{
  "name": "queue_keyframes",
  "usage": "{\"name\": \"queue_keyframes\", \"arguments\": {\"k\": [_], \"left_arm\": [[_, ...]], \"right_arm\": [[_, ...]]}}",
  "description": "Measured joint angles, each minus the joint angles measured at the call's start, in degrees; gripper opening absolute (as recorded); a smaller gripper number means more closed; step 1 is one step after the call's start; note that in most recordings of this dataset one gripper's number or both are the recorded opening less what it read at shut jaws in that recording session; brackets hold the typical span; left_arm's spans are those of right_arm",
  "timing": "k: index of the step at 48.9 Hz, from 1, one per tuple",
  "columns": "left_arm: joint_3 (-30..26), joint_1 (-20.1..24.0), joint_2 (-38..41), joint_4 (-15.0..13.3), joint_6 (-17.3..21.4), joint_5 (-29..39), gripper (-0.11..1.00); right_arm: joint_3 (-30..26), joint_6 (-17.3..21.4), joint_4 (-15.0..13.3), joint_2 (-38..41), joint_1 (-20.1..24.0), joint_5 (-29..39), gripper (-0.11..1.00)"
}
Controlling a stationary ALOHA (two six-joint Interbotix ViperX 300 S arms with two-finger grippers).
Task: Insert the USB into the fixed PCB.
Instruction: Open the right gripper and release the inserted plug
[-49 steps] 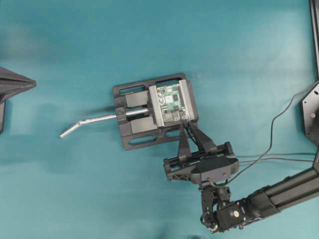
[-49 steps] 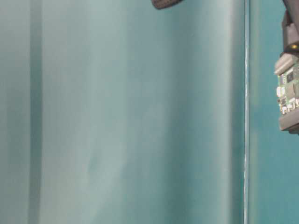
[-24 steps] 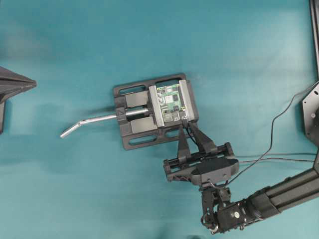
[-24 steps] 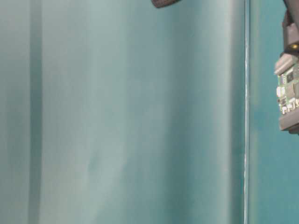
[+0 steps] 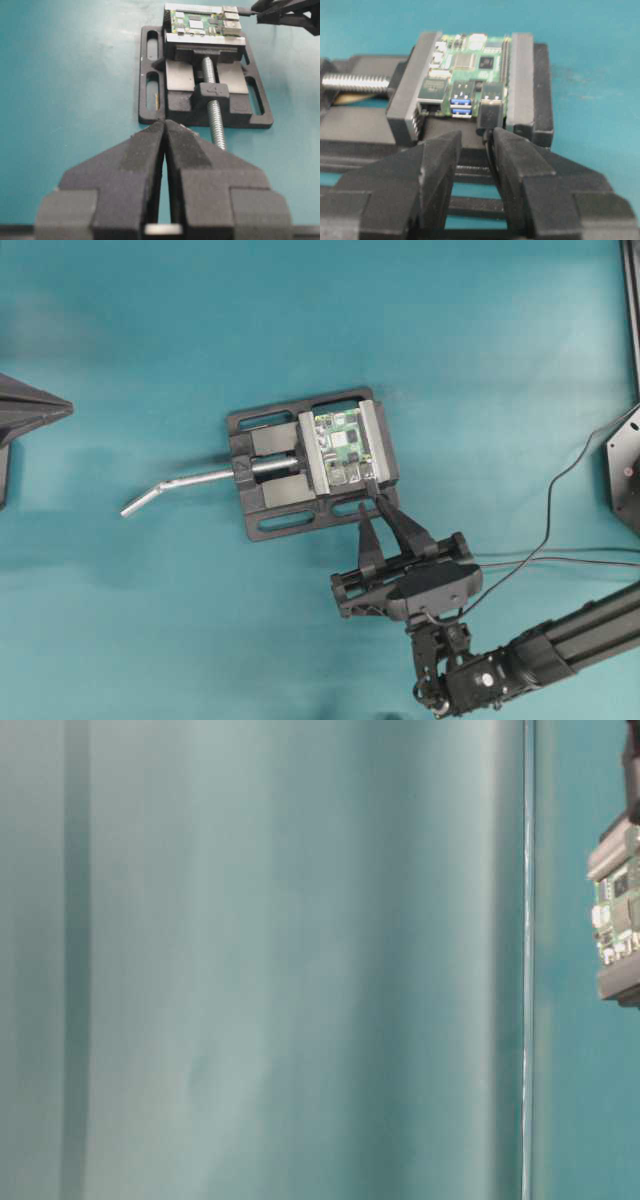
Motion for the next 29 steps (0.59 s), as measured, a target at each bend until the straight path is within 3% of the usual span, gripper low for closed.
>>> {"name": "queue_keyframes", "arguments": {"k": [19, 29], "left_arm": [[0.00, 0.00, 0.00, 0.09, 0.00, 0.00, 0.00], [0.00, 0.00, 0.00, 0.09, 0.00, 0.00, 0.00]], "right_arm": [[5.62, -5.98, 0.18, -8.53, 1.41, 0.44, 0.37], [10.81, -7.21, 0.18, -14.41, 2.64, 2.37, 0.41]]}}
